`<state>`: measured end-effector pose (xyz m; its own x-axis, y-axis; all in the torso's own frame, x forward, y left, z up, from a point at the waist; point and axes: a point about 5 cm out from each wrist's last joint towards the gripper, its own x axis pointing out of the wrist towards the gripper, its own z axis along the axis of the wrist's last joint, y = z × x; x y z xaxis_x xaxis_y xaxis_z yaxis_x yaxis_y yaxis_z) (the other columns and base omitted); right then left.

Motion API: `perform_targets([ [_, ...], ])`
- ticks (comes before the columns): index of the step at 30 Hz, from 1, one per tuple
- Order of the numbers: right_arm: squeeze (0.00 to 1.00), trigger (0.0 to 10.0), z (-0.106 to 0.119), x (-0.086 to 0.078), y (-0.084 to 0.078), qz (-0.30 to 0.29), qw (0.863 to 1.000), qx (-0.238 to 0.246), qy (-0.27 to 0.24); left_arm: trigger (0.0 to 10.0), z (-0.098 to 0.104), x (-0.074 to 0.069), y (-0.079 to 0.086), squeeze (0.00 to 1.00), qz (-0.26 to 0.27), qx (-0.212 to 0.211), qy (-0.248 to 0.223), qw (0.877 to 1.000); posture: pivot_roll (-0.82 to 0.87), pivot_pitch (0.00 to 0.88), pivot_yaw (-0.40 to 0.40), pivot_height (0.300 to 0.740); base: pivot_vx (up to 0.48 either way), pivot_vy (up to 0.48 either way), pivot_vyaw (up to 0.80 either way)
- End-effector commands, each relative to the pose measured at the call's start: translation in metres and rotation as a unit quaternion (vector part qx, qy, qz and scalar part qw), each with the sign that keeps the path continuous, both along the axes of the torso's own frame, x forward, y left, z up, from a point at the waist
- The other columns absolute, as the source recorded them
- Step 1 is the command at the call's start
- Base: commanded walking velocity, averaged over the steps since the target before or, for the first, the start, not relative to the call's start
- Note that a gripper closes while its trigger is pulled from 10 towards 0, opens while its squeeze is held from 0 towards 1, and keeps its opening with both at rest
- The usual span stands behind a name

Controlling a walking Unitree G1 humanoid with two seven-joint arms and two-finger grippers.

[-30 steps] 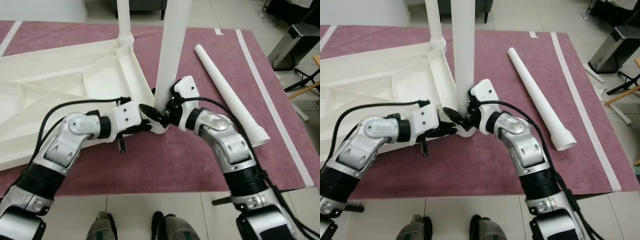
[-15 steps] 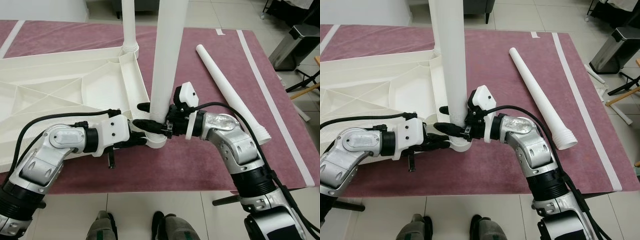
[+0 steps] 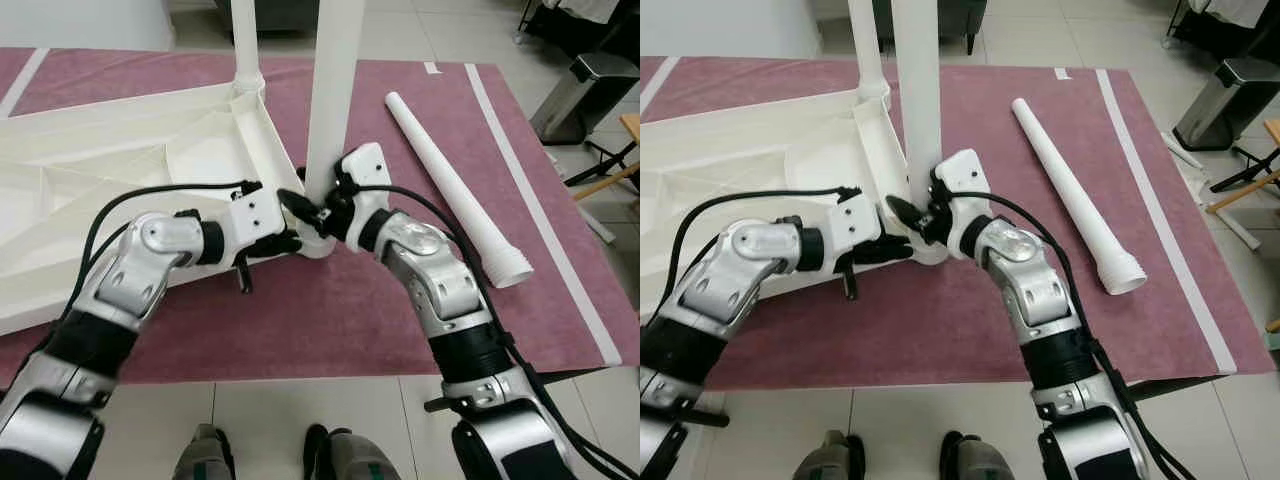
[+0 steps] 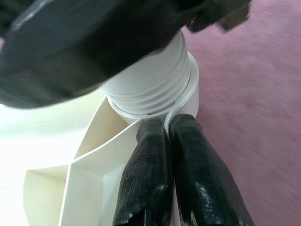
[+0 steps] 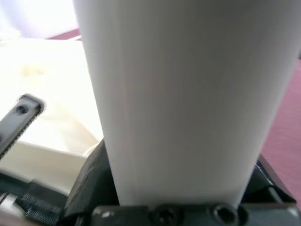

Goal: Building children table

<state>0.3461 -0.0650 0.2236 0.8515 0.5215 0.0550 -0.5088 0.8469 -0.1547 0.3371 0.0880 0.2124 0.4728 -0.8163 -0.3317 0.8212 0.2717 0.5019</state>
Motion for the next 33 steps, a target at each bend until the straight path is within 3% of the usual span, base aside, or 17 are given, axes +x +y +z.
perform_targets([
  [1,0.00,0.0,-0.035,0.008,-0.012,-0.097,0.992,-0.039,0.077,0.0,0.015,0.012,-0.006,0.00,0.079,-0.038,-0.073,0.993,0.10,0.183,-0.010,0.740,0.000,0.000,0.00],
  [3,0.00,0.0,-0.038,0.009,-0.011,-0.138,0.986,-0.029,0.084,0.0,0.017,0.022,-0.009,0.00,0.104,-0.034,-0.080,0.991,0.10,0.186,-0.008,0.740,0.000,0.000,0.00],
  [9,0.00,0.0,-0.037,0.008,-0.001,-0.156,0.985,-0.011,0.077,0.0,0.020,0.028,-0.015,0.00,0.112,-0.037,-0.082,0.990,0.10,0.190,-0.002,0.740,0.000,0.000,0.00],
  [10,0.00,2.4,-0.035,0.008,0.001,-0.147,0.986,-0.007,0.072,0.0,0.019,0.027,-0.015,0.00,0.109,-0.037,-0.082,0.990,0.10,0.190,-0.002,0.740,0.000,0.000,0.00],
  [11,0.00,2.4,-0.035,0.008,0.001,-0.147,0.986,-0.007,0.072,0.0,0.019,0.027,-0.015,0.00,0.109,-0.037,-0.082,0.990,0.10,0.190,-0.002,0.740,0.000,0.000,0.00],
  [12,0.00,10.0,-0.031,0.007,0.003,-0.135,0.989,-0.001,0.062,0.0,0.019,0.026,-0.014,0.00,0.105,-0.036,-0.081,0.990,0.10,0.191,-0.004,0.740,0.000,0.000,0.00],
  [17,0.00,10.0,-0.023,0.005,0.009,-0.115,0.993,0.009,0.038,0.0,0.018,0.025,-0.014,0.00,0.088,-0.035,-0.082,0.992,0.11,0.192,-0.006,0.740,0.000,0.000,0.00],
  [18,1.00,10.0,-0.019,0.004,0.009,-0.096,0.995,0.015,0.027,0.0,0.017,0.020,-0.014,0.00,0.069,-0.035,-0.082,0.994,0.11,0.193,-0.009,0.740,0.000,0.000,0.00],
  [21,1.00,10.0,-0.004,-0.003,0.011,-0.001,1.000,0.018,-0.010,0.0,0.014,0.003,-0.013,0.00,0.012,-0.028,-0.080,0.996,0.11,0.194,-0.009,0.740,0.000,0.000,0.00],
  [22,0.00,10.0,0.000,-0.008,0.010,0.041,0.999,0.016,-0.019,0.0,0.012,-0.005,-0.010,0.00,-0.011,-0.022,-0.077,0.997,0.11,0.194,-0.010,0.740,0.000,0.000,0.00],
  [23,0.00,10.0,0.000,-0.008,0.010,0.041,0.999,0.016,-0.019,0.0,0.012,-0.005,-0.010,0.00,-0.011,-0.022,-0.077,0.997,0.11,0.194,-0.010,0.740,0.000,0.000,0.00],
  [26,0.00,10.0,0.006,-0.021,0.005,0.134,0.990,0.001,-0.031,0.0,0.008,-0.028,-0.006,0.00,-0.078,-0.015,-0.064,0.995,0.11,0.194,-0.010,0.740,0.000,0.000,0.00],
  [27,0.00,10.0,0.006,-0.021,0.005,0.134,0.990,0.001,-0.031,0.0,0.008,-0.028,-0.006,0.00,-0.078,-0.015,-0.064,0.995,0.11,0.194,-0.010,0.740,0.000,0.000,0.00],
  [29,0.00,10.0,0.006,-0.030,-0.005,0.208,0.977,-0.032,-0.036,0.0,0.004,-0.048,0.000,0.00,-0.126,-0.007,-0.052,0.991,0.11,0.194,-0.014,0.740,0.000,0.000,0.00],
  [33,0.00,10.0,0.007,-0.033,-0.009,0.240,0.969,-0.042,-0.037,0.0,0.003,-0.059,0.005,0.00,-0.151,-0.001,-0.042,0.988,0.11,0.194,-0.016,0.740,0.000,0.000,0.00],
])
